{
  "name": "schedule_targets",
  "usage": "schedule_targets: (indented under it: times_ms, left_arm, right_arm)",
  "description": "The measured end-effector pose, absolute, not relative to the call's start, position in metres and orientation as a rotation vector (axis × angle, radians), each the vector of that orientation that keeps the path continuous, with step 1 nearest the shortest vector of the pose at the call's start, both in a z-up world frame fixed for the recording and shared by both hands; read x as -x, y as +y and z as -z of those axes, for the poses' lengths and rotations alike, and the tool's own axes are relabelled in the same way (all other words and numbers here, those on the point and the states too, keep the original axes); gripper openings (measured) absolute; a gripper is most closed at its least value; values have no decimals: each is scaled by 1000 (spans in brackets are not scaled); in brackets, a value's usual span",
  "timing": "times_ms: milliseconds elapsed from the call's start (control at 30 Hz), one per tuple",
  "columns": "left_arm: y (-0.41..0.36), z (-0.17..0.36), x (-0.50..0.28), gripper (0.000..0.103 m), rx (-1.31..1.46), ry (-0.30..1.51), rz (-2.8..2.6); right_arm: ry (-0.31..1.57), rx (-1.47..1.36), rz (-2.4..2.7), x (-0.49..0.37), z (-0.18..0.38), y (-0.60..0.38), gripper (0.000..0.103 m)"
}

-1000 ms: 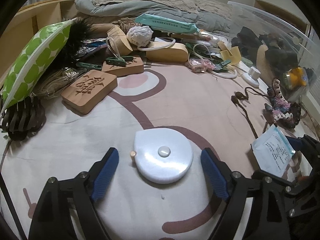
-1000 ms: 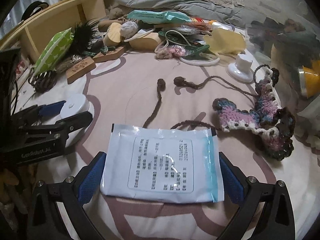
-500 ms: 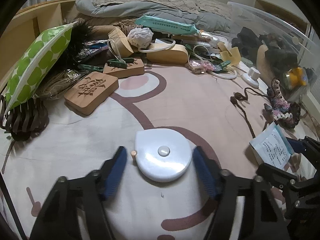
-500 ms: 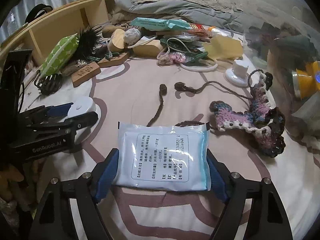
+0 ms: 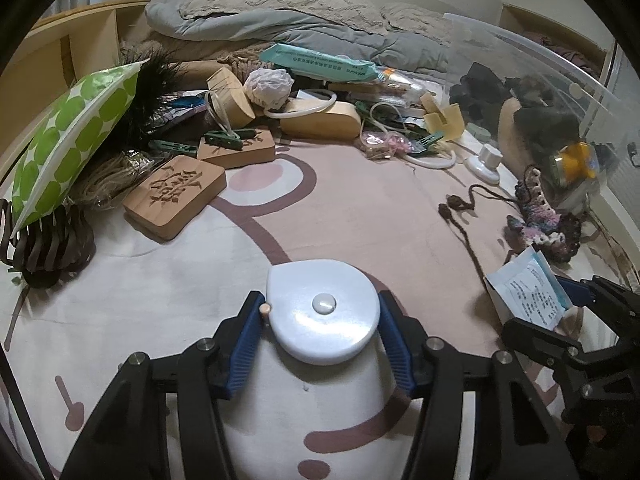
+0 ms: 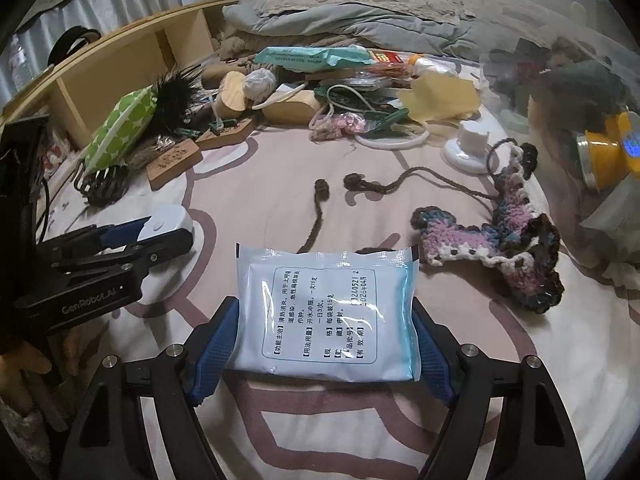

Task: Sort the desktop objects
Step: 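Lift the packet with the right tool and carry it over the clear bin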

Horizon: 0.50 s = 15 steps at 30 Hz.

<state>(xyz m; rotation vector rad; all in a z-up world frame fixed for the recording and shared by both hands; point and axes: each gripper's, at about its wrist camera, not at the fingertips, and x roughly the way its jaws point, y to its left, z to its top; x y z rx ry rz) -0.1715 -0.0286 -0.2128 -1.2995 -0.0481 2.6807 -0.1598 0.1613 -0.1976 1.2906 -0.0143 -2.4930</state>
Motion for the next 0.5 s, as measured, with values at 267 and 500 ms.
schedule_targets:
  times_ms: [267, 500]
  left_arm:
    - [-23, 202, 168, 57, 1246, -60, -2665]
    - [-20, 190, 164, 57, 1177, -81, -2646]
  right_arm:
    - [-77, -1262, 2511, 159, 190, 171, 81]
    - [-110, -1223, 2521, 157, 182, 177, 81]
